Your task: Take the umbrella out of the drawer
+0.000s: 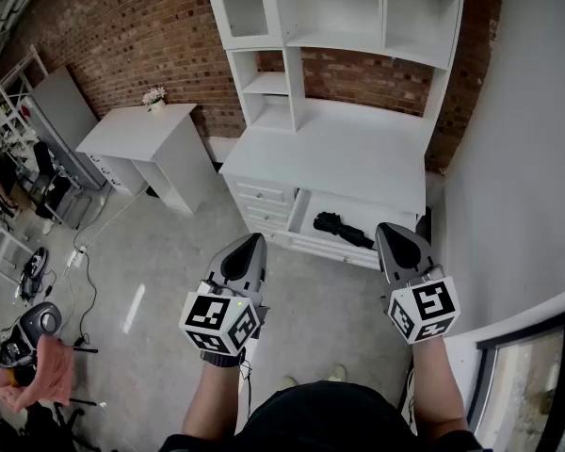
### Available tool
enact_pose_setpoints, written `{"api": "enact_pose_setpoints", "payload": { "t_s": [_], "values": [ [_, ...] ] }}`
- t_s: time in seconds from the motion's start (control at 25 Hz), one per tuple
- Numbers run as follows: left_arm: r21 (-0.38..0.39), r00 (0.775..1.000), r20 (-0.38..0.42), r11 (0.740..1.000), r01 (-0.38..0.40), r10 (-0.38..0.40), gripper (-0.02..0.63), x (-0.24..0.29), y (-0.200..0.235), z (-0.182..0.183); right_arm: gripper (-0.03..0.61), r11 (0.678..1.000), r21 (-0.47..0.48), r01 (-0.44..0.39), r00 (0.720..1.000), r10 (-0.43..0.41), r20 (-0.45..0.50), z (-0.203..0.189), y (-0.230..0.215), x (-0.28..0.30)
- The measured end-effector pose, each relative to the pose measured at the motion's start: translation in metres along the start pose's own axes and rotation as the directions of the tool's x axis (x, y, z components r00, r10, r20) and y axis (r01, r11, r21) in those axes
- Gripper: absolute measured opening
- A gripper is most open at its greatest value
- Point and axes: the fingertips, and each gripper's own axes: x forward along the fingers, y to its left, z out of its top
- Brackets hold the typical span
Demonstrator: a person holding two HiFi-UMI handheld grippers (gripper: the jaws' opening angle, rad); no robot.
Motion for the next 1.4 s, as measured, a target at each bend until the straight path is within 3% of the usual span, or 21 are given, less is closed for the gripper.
{"api": "enact_pose_setpoints", "payload": {
  "t_s": [0.64,1.0,1.4],
  "values": [
    [0.013,0.999,0.005,0.999,-0.031,0.031,0.006,0.014,-0.038,0.004,0.003,0.996,0.065,-0.065,0.998,0.063,0.029,-0.001,-0.034,-0.020],
    [0.016,0.999,-0.027,0.999,-0.047,0.048,0.006,0.026,-0.065,-0.013,0.003,0.990,0.103,-0.101,0.995,0.100,0.013,-0.026,-0.056,-0.035],
    [0.012,0.998,-0.050,0.999,-0.038,0.039,0.006,0.045,-0.059,-0.031,0.005,0.991,0.098,-0.087,0.995,0.092,-0.046,-0.057,-0.062,-0.024]
  ]
}}
